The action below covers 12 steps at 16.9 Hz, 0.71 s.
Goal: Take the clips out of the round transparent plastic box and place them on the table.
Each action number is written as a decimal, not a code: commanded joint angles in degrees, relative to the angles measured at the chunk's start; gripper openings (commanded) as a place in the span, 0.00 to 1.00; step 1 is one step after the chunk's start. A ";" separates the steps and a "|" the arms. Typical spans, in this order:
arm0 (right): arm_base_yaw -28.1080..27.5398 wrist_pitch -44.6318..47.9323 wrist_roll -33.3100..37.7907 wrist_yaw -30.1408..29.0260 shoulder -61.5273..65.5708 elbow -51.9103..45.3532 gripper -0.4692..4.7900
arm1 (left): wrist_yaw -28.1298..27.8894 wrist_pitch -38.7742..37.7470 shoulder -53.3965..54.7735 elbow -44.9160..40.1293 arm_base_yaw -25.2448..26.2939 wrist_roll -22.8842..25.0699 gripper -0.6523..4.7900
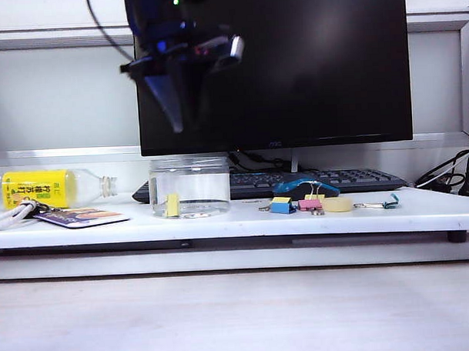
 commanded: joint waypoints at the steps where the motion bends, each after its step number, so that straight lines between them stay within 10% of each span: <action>1: 0.02 0.63 0.28 -1.25 -0.07 0.09 0.33 | 0.26 -0.50 0.07 -0.46 -0.13 -2.10 0.40; 12: 0.02 1.09 0.48 -1.44 1.03 -1.29 0.33 | -0.77 -0.85 -11.80 -2.71 2.21 -0.02 0.40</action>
